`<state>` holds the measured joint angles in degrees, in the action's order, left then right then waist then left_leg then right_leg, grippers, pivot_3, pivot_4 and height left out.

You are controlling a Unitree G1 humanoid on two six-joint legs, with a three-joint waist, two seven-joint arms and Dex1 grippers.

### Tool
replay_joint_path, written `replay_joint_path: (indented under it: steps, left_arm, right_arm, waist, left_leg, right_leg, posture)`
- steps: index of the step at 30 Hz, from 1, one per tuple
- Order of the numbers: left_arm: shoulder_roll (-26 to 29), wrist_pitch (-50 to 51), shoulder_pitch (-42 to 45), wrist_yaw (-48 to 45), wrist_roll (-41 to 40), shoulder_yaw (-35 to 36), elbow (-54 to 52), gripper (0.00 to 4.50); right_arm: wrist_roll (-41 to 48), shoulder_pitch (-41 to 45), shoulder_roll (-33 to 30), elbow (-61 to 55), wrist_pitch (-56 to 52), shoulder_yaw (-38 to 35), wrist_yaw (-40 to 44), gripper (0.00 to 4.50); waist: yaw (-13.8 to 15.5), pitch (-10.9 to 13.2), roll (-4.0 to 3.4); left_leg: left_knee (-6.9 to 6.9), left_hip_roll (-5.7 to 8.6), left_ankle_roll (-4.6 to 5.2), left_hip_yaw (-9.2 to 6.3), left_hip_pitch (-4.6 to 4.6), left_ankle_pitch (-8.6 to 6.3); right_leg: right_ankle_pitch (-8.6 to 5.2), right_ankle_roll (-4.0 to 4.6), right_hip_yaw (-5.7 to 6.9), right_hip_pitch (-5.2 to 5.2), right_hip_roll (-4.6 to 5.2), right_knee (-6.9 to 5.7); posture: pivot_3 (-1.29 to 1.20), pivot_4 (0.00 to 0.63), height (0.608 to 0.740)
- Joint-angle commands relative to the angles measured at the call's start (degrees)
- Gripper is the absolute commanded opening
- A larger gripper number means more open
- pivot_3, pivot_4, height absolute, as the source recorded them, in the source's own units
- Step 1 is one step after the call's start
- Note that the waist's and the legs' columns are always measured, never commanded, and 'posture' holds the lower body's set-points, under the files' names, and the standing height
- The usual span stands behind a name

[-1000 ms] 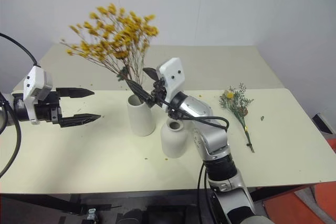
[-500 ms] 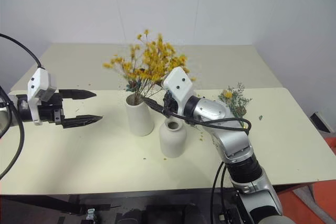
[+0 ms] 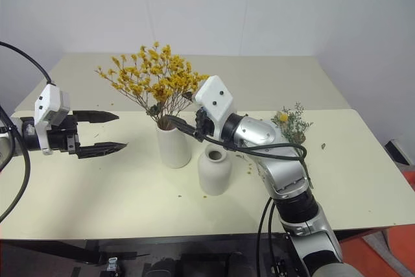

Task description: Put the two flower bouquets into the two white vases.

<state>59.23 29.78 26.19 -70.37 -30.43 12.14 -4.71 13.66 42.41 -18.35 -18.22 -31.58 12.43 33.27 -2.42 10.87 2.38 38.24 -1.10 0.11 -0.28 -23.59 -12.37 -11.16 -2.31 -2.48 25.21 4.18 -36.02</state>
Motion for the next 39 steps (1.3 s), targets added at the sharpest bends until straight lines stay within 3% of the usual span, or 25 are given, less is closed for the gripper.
replay_joint_path:
  steps: [1, 16, 32, 39]
  left_arm:
    - [0.7, -0.9, 0.3, 0.1, -0.2, 1.2, -1.4, 4.5]
    - [-0.5, -0.6, 5.4, -1.3, -1.2, -0.9, -0.2, 4.5]
    - [-0.1, 4.1, 6.8, -5.9, -8.7, -0.4, -8.4, 4.5]
    - [0.4, 4.5, 6.4, -7.1, -9.4, -1.8, -11.4, 4.5]
  right_arm:
    - [-0.5, 0.5, -1.7, -2.0, 1.7, -3.3, -0.4, 3.49]
    - [2.6, -4.6, -15.0, -9.0, -1.8, -13.5, 3.5, 3.49]
    - [5.9, -6.2, -27.3, -10.8, -26.6, -23.7, -2.4, 3.49]
    - [6.6, -2.0, -33.1, -5.2, -41.8, -22.0, -2.9, 3.49]
  waist:
    - [0.1, 0.0, 0.0]
    - [0.0, 0.0, 0.02]
    - [0.2, 0.0, 0.04]
    - [0.0, 0.0, 0.03]
  left_leg:
    - [0.0, 0.0, 0.0, 0.0, 0.0, 0.0]
    - [0.01, 0.01, 0.0, 0.03, 0.04, 0.0]
    - [0.03, 0.03, 0.01, 0.06, 0.0, 0.01]
    - [0.03, 0.03, 0.02, 0.09, 0.01, 0.01]
  right_leg:
    - [0.0, 0.0, 0.0, 0.0, 0.0, 0.0]
    - [-0.05, -0.08, -0.02, -0.05, 0.0, 0.02]
    - [-0.09, -0.15, -0.07, -0.05, 0.02, 0.04]
    - [-0.1, -0.15, -0.12, -0.06, 0.02, 0.08]
  posture:
    - [0.0, 0.15, 0.74]
    - [0.0, 0.15, 0.74]
    - [0.0, 0.15, 0.74]
    - [0.0, 0.15, 0.74]
